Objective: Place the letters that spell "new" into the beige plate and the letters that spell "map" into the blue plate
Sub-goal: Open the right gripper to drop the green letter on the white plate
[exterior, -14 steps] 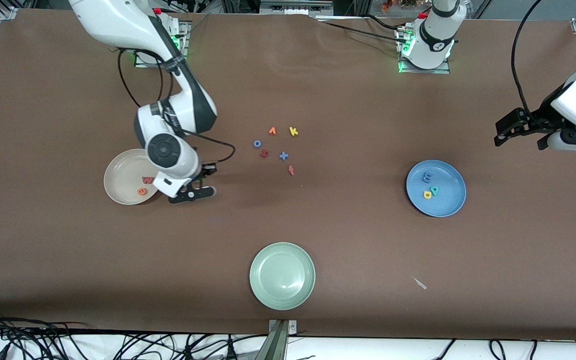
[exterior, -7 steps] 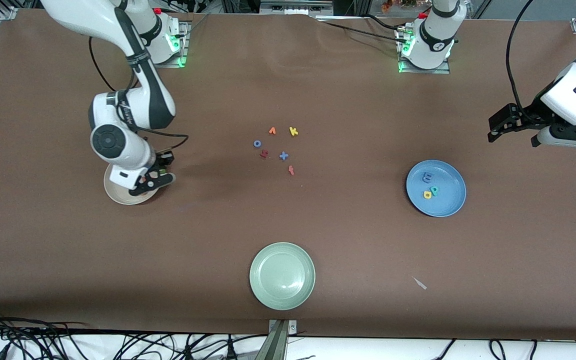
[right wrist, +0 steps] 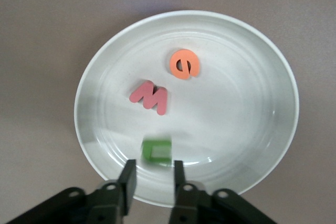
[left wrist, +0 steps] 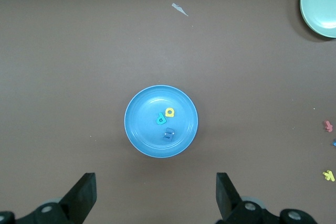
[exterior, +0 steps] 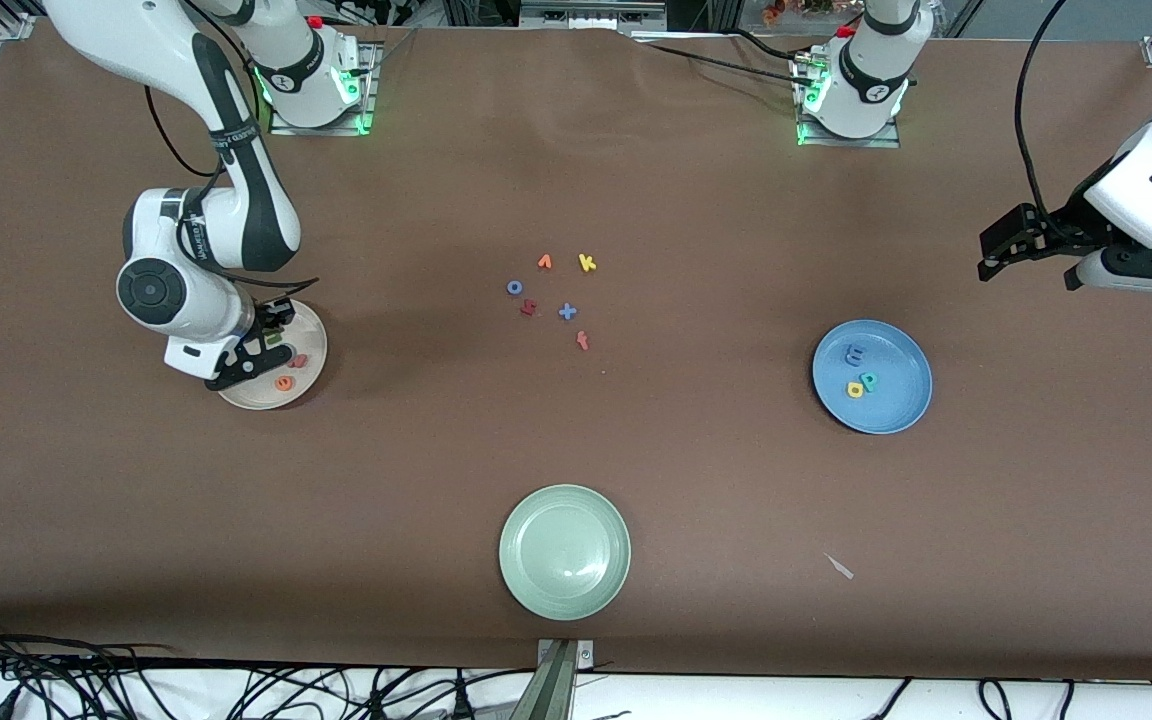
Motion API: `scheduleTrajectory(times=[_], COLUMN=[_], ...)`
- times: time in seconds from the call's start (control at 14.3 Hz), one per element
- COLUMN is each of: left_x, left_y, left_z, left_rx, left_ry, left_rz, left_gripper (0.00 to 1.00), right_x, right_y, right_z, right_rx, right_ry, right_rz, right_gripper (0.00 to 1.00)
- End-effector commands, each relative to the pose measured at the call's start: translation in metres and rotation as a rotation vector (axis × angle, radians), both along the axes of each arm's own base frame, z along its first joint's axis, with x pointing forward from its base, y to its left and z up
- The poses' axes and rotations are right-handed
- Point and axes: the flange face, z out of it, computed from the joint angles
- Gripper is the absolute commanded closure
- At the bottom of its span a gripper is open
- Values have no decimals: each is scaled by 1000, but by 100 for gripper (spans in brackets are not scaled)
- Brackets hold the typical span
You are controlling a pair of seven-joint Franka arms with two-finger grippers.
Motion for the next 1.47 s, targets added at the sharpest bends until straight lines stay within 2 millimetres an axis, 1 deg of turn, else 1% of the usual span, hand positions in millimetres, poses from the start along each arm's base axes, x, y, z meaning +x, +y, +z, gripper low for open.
scheduleTrajectory(times=[0.0,0.14,0.28,0.42,0.49,0.63,0.7,0.77,0.84,0.91,1.05,1.12,1.19,1.26,1.4], left_x=[-13,-18,-17,-17,-17,-17,-15,-14,-13,-14,-13,-14,-14,-14,-14], left_y=[7,8,8,8,7,6,7,7,7,7,7,4,0,0,4], left_z=[4,4,5,4,4,4,4,10,10,10,10,10,11,11,11], left_rx=[21,22,22,22,22,22,23,23,23,23,23,23,23,23,23], left_ry=[32,60,60,63,63,63,62,49,51,51,52,52,51,51,52], left_rz=[-19,-16,-16,-16,-18,-21,-19,-19,-18,-18,-18,-24,-30,-30,-26], left_gripper=[0,0,0,0,0,0,0,0,0,0,0,0,0,0,0], right_x=[11,24,30,30,29,28,28,29,26,22,15,12,7,3,-2], right_y=[12,29,57,86,97,112,116,117,124,129,127,123,121,119,108], right_z=[26,54,82,105,117,145,159,170,178,191,213,225,239,248,267], right_rx=[17,9,-15,-39,-52,-68,-73,-74,-77,-71,-60,-47,-28,-30,-26], right_ry=[25,66,86,105,118,152,162,165,160,144,108,95,79,66,35], right_rz=[1,-14,-57,-76,-92,-91,-87,-86,-72,-64,-107,-112,-102,-86,-96], right_gripper=[0,0,0,0,0,0,0,0,0,0,0,0,0,0,0])
